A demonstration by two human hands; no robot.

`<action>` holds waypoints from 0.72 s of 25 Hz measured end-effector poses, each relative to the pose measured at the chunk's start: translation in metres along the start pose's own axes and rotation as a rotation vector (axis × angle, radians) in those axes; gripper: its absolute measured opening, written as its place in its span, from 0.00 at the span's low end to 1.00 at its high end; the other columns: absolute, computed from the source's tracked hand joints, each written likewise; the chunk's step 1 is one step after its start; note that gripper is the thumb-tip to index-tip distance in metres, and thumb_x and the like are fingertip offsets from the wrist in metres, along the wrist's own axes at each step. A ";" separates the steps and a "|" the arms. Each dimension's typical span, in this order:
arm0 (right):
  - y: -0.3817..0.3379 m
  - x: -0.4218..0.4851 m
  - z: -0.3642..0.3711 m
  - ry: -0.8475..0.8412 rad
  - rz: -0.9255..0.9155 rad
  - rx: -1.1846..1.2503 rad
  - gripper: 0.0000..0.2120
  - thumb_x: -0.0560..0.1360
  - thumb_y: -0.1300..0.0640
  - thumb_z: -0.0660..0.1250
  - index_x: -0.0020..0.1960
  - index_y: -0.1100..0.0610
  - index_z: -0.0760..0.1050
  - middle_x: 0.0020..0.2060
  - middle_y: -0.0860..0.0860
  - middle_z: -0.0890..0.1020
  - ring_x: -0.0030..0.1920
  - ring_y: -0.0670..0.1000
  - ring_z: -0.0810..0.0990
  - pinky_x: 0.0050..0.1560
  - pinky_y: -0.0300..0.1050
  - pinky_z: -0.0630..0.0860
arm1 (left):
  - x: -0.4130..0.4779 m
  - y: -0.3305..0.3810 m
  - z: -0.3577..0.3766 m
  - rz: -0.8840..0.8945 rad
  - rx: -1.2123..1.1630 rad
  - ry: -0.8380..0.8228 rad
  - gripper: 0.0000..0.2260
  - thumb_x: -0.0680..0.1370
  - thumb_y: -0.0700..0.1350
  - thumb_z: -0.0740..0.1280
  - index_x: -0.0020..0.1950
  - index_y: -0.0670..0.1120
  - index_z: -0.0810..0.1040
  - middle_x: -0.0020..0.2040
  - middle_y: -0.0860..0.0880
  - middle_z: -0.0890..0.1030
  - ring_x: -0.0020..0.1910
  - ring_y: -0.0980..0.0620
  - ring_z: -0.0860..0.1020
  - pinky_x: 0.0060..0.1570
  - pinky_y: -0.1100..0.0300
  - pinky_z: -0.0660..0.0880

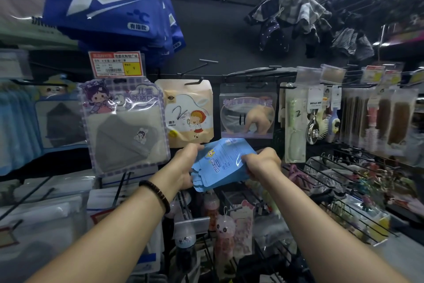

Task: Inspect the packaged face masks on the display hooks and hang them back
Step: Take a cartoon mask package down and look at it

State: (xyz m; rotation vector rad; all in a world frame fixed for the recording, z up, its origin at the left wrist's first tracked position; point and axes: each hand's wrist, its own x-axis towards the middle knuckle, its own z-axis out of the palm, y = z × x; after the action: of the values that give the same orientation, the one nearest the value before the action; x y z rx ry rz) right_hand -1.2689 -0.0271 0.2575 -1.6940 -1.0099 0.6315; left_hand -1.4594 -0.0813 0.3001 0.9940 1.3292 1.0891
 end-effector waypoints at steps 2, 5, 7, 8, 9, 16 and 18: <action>0.002 -0.004 0.003 -0.002 -0.010 -0.017 0.12 0.74 0.55 0.77 0.53 0.59 0.78 0.46 0.60 0.86 0.41 0.59 0.88 0.25 0.43 0.80 | 0.004 -0.002 0.000 0.017 0.021 0.003 0.11 0.85 0.50 0.64 0.49 0.44 0.76 0.42 0.44 0.79 0.38 0.46 0.76 0.27 0.58 0.73; 0.003 -0.006 0.009 0.019 -0.028 -0.039 0.10 0.74 0.54 0.75 0.49 0.56 0.76 0.46 0.59 0.86 0.43 0.60 0.88 0.36 0.56 0.88 | 0.009 -0.005 -0.002 0.023 0.034 0.001 0.09 0.84 0.50 0.65 0.50 0.45 0.78 0.42 0.45 0.79 0.38 0.47 0.77 0.36 0.57 0.71; 0.003 -0.008 0.010 0.019 -0.041 -0.068 0.09 0.76 0.56 0.73 0.50 0.57 0.74 0.48 0.59 0.84 0.44 0.62 0.88 0.38 0.59 0.88 | 0.009 -0.007 -0.005 0.019 0.052 0.002 0.09 0.84 0.49 0.65 0.47 0.46 0.76 0.43 0.45 0.78 0.39 0.46 0.78 0.37 0.56 0.71; 0.002 -0.011 0.010 0.012 -0.038 -0.062 0.08 0.77 0.58 0.72 0.50 0.58 0.73 0.49 0.59 0.83 0.45 0.62 0.88 0.37 0.59 0.88 | 0.008 -0.007 -0.006 0.020 0.059 0.004 0.09 0.85 0.49 0.65 0.46 0.46 0.75 0.43 0.44 0.77 0.39 0.46 0.78 0.36 0.56 0.71; 0.002 -0.011 0.010 0.005 -0.036 -0.050 0.08 0.78 0.60 0.72 0.50 0.59 0.72 0.49 0.60 0.82 0.46 0.63 0.88 0.37 0.58 0.88 | 0.008 -0.007 -0.007 0.022 0.066 0.007 0.09 0.85 0.48 0.65 0.46 0.47 0.75 0.43 0.44 0.77 0.39 0.45 0.78 0.35 0.55 0.71; 0.009 -0.021 -0.005 0.067 -0.083 0.053 0.07 0.78 0.58 0.72 0.51 0.60 0.76 0.48 0.58 0.82 0.42 0.59 0.85 0.33 0.49 0.83 | 0.016 -0.016 -0.008 0.124 0.080 0.065 0.05 0.82 0.42 0.68 0.52 0.41 0.80 0.43 0.42 0.83 0.38 0.44 0.81 0.39 0.54 0.80; 0.016 -0.024 -0.010 0.076 -0.096 0.128 0.05 0.78 0.60 0.70 0.52 0.59 0.77 0.48 0.58 0.83 0.39 0.57 0.83 0.28 0.43 0.75 | 0.017 -0.017 -0.010 0.133 0.097 0.062 0.06 0.82 0.44 0.68 0.53 0.42 0.81 0.46 0.42 0.85 0.41 0.43 0.82 0.46 0.51 0.80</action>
State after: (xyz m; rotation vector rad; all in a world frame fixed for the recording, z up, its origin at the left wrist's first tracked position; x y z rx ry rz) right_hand -1.2677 -0.0550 0.2446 -1.5367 -0.9702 0.5530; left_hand -1.4693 -0.0694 0.2793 1.1419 1.3930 1.1722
